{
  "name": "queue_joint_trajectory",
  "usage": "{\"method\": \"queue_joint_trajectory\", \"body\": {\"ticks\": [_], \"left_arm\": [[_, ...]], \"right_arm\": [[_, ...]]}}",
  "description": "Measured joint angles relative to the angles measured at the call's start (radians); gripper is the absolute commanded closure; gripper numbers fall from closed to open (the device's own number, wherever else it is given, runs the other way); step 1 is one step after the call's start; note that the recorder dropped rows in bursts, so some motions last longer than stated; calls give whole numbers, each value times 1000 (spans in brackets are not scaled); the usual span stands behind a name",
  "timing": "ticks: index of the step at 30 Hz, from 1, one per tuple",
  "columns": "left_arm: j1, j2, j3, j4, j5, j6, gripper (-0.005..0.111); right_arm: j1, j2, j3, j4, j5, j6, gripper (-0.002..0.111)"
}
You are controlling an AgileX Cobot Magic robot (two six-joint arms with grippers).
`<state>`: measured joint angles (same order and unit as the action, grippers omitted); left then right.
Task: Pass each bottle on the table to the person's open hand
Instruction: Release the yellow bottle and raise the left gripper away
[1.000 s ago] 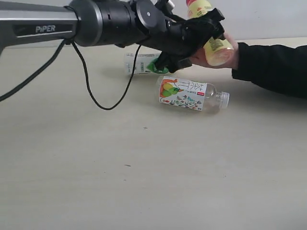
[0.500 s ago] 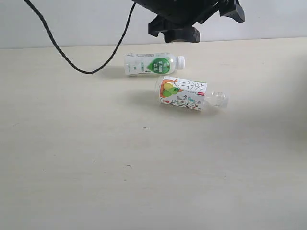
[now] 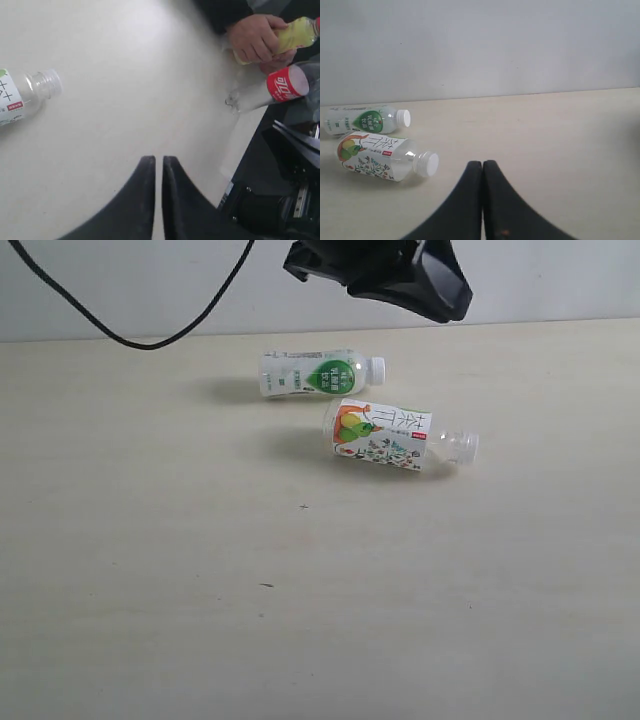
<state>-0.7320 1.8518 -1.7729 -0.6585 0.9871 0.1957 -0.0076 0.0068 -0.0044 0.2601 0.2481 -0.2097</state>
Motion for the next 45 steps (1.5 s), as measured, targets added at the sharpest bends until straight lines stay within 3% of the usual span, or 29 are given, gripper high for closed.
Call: {"method": "queue_joint_trajectory", "body": {"ticks": [6,16,21,32,41,45], "left_arm": [[0,-15,0,55,58,42,106],[14,-15,0,371,108,55,106],[68,-15,0,450,95,77,107],[263,-17,0,560,90,160,107],[282,56,-5,678,-137,254,107],[286,117,-69,737,-211,341,107]], "right_arm": [[0,0,0,0,0,0,108],[0,0,0,0,0,0,108],[0,0,0,0,0,0,108],[0,0,0,0,0,0,108],[0,0,0,0,0,0,108],[0,0,0,0,0,0,108]]}}
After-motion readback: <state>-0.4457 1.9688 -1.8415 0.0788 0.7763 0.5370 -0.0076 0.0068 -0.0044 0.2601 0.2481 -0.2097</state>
